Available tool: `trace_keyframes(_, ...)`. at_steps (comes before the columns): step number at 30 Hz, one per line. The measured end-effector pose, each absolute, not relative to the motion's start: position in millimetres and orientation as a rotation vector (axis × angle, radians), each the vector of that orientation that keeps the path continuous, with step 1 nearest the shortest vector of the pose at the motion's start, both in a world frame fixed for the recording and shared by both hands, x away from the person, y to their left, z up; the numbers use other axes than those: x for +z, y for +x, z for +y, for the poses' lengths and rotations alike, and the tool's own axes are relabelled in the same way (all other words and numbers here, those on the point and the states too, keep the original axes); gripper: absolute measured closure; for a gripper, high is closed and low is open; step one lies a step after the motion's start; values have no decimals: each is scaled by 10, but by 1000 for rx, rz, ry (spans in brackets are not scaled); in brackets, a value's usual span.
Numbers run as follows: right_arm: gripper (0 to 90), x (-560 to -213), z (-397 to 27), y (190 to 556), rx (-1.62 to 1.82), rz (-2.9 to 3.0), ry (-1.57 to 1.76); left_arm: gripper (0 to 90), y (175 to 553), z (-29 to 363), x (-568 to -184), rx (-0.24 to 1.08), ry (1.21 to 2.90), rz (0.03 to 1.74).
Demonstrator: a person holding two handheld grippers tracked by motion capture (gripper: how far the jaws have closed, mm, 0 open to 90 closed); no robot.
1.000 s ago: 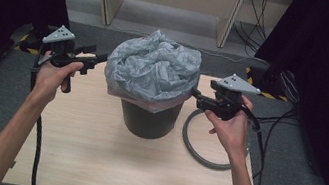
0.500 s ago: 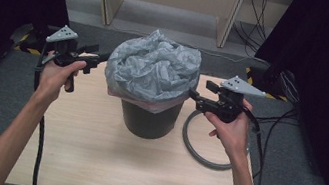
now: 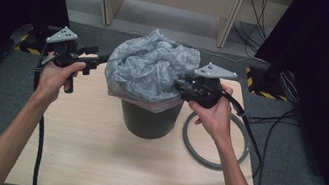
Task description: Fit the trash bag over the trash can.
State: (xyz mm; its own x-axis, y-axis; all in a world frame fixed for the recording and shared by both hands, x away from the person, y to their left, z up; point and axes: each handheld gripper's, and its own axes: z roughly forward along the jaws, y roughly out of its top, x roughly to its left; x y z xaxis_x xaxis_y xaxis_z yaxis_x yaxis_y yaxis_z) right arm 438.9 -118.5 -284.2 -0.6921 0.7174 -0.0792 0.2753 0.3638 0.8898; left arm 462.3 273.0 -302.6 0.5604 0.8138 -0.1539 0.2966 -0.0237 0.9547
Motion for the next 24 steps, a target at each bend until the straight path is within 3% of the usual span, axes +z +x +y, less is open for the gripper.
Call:
trace_keyframes(6,900,-2819,-1294,4317,1286,2156,808,365,4620,2732,-3051,529,1602,964)
trace_keyframes(16,900,-2790,-1611,4241,1300,2092,807,360,4628,2730,-3032,523,1591,965)
trace_keyframes(17,882,-2791,-1635,4249,1347,2097,821,359,4628,2723,-3029,523,1594,964)
trace_keyframes(21,609,-2743,-1624,4212,1470,2036,864,360,4646,2716,-3017,526,1596,967)
trace_keyframes(24,481,-2727,-1525,4221,1476,2053,864,359,4644,2703,-3015,524,1599,963)
